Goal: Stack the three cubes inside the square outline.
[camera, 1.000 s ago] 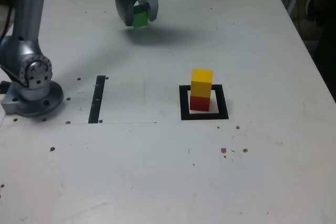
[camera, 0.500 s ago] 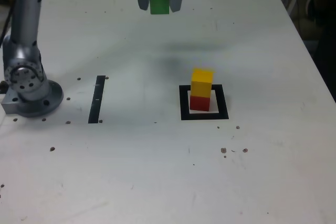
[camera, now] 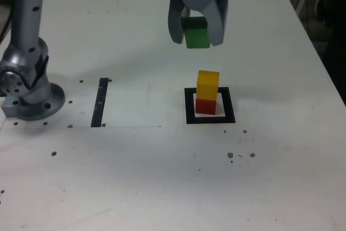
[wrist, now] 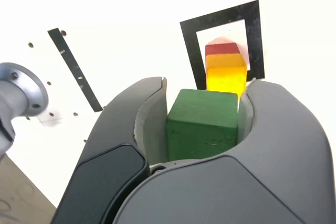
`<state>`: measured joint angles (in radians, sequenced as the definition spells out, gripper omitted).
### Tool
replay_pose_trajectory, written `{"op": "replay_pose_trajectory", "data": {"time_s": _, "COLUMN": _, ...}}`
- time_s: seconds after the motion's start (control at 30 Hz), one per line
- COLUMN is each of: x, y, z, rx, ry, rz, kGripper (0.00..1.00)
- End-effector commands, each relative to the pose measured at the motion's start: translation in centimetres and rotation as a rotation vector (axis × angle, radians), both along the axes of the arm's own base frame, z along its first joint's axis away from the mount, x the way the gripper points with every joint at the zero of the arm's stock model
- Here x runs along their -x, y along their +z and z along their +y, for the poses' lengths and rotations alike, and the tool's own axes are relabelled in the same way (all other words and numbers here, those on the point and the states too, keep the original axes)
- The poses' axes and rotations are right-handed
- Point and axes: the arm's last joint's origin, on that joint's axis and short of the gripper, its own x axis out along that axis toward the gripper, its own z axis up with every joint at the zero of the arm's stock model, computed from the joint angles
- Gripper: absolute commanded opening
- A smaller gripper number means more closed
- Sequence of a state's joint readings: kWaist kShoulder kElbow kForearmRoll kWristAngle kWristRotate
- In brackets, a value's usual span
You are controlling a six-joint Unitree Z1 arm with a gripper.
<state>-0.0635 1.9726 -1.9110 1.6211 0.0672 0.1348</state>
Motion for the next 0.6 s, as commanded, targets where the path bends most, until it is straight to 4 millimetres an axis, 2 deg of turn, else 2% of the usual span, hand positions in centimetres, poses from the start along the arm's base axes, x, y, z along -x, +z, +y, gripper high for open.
{"op": "replay_pose_trajectory", "data": {"time_s": 0.0, "x": -0.5, "y": -0.7, "z": -0.5, "rx": 0.004, "ry": -0.006, "rz": 0.032, "kGripper": 0.12}}
{"op": "replay_pose_trajectory", "data": {"time_s": 0.23, "x": -3.0, "y": -4.0, "z": -1.8, "rx": 0.014, "ry": -0.023, "rz": 0.11, "kGripper": 0.12}}
{"op": "replay_pose_trajectory", "data": {"time_s": 0.57, "x": -3.4, "y": -4.5, "z": -1.8, "rx": 0.001, "ry": -0.025, "rz": 0.119, "kGripper": 0.12}}
